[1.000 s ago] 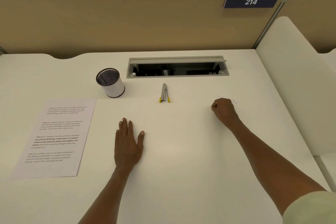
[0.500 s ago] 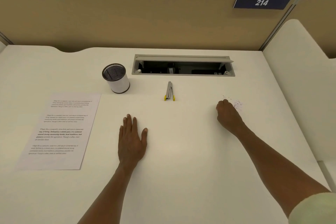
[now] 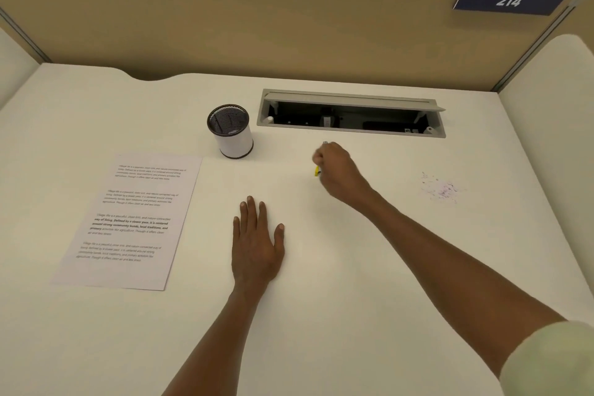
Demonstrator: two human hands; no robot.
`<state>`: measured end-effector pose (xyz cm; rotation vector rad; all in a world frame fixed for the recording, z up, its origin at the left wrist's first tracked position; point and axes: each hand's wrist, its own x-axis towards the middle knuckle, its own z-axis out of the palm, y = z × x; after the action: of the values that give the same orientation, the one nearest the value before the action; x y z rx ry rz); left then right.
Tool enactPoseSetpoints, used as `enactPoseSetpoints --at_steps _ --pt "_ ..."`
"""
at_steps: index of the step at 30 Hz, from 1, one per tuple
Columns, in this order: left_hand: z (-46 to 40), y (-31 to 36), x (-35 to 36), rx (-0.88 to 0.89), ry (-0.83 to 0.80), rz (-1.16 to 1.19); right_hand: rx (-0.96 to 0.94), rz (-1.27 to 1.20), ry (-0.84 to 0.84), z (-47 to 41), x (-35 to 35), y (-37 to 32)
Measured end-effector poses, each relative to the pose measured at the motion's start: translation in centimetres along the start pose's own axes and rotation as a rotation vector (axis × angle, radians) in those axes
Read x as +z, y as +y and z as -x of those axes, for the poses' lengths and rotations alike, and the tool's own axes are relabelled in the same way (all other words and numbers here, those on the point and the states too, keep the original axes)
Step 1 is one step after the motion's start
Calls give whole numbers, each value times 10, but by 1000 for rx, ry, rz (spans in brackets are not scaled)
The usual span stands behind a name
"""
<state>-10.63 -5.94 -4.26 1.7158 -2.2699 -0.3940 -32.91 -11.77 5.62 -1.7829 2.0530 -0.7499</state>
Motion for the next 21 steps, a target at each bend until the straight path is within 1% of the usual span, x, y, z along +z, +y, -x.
enactPoseSetpoints --at_steps 5,8,14,21 --pt "1 1 -1 -1 2 12 -124 -79 -70 -51 7 -85" --pt "0 1 0 -2 2 14 -183 -9 -86 -85 17 -111" --pt "1 3 0 -6 17 27 -264 239 -86 -127 44 -122" --pt "1 2 1 -5 20 23 -313 257 -120 -146 51 -124"
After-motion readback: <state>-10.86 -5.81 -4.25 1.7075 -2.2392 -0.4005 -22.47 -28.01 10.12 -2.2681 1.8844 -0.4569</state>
